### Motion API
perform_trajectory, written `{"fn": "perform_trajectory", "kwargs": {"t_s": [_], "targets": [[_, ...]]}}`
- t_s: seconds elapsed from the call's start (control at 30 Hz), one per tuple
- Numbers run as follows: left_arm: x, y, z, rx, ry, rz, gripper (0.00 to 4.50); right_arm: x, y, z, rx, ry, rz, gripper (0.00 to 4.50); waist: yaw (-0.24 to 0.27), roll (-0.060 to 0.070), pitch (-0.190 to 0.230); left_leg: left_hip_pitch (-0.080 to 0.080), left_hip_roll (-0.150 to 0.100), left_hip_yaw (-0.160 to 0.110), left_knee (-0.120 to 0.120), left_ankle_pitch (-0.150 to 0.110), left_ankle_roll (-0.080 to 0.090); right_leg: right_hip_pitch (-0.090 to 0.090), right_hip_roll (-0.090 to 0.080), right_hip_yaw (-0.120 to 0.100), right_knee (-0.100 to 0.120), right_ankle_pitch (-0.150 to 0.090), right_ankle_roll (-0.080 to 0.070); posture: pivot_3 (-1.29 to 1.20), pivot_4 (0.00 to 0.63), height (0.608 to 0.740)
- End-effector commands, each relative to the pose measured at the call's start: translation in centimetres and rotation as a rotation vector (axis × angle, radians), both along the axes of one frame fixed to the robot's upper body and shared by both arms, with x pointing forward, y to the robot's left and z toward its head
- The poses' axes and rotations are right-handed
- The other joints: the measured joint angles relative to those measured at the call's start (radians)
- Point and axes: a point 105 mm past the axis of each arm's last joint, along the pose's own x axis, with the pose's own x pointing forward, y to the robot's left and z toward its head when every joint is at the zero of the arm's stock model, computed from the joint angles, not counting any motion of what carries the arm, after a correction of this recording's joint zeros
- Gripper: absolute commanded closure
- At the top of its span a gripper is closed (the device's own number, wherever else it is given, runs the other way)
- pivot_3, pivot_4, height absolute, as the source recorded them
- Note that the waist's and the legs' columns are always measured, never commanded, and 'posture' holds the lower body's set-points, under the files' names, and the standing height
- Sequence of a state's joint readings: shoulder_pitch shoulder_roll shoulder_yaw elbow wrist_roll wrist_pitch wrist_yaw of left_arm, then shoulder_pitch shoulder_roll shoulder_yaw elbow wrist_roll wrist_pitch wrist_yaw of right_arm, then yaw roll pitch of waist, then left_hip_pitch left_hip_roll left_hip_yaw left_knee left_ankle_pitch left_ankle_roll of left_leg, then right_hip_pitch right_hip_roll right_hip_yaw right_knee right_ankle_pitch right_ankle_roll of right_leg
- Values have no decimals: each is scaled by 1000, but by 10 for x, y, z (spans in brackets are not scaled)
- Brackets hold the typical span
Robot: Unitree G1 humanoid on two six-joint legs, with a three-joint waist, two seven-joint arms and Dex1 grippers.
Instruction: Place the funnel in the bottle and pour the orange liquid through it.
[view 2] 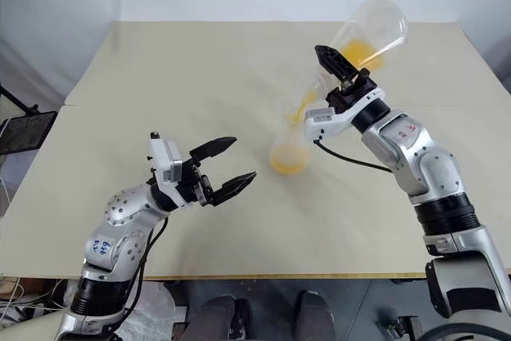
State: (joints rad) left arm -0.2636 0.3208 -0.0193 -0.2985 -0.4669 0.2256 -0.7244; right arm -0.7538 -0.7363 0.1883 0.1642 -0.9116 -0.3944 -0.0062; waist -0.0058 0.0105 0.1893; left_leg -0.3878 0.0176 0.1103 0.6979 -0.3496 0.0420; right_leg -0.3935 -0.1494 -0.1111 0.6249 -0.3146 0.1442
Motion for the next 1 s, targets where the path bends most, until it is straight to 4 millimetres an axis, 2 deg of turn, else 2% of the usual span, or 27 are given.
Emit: {"fn": "perform_trajectory", "kwargs": {"t_s": [0.03,1.0], "targets": [[-7,-3,9,-14,-55,-12,0,-7,1,19,-11,-80,16,1853,0,0,0,0,0,0,0,0,0,0,0,0,0,0,0,0,150,740],[-3,-4,13,-21,-97,12,0,-8,2,17,-35,-103,21,1853,0,0,0,0,0,0,0,0,0,0,0,0,0,0,0,0,150,740]]}}
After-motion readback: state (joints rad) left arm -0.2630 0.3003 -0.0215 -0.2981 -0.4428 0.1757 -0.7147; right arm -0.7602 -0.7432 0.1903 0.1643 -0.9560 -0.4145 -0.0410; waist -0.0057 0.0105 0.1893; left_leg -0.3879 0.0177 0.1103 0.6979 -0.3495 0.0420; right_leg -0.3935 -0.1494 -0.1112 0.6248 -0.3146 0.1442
